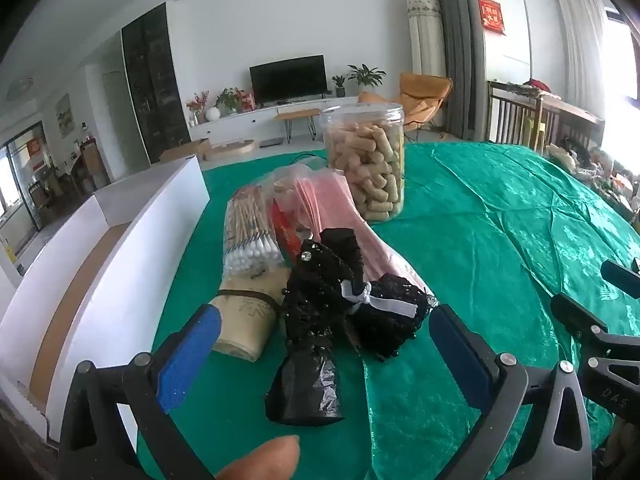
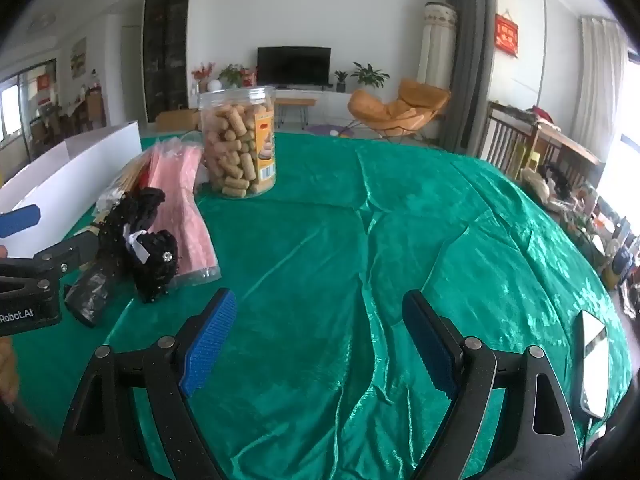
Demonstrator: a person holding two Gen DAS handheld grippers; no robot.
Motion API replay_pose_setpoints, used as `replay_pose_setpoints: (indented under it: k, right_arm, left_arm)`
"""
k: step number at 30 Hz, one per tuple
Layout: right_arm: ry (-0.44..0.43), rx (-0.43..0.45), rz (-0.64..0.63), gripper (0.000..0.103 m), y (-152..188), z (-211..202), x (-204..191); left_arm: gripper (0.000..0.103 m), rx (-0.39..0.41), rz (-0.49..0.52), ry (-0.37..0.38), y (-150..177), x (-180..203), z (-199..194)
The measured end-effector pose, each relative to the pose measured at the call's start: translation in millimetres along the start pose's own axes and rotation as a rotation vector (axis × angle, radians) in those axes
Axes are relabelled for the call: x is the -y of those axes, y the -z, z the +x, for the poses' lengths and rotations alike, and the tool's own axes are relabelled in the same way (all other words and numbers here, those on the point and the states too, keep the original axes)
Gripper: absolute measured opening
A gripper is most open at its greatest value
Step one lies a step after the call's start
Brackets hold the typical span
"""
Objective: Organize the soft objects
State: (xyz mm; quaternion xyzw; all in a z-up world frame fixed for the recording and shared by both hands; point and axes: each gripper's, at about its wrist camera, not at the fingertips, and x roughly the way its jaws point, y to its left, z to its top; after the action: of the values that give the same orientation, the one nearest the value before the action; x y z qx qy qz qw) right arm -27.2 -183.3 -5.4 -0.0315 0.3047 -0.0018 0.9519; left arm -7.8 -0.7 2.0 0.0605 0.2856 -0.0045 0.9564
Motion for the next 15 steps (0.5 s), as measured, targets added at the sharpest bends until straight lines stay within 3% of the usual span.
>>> replay_pose_setpoints:
  k: [3, 5, 15]
  right_arm:
    - [-0.002, -0.001, 0.003, 0.087, -0.2, 0.1, 0.1]
    - [-0.004, 0.000, 0.005, 0.087, -0.5, 0.1, -0.5]
    - [-0.010, 0.000, 0.012, 0.087, 1.1, -2.6, 6.3]
  left_arm:
    - [0.103, 0.029, 0.039, -0.010, 6.0, 11.4, -14.5]
    - [0.103, -0.049, 0.014, 0.037, -3.2, -1.2, 5.1]
    - [0.103, -0.081, 0.048, 0.045, 3.3, 8.2, 13.7]
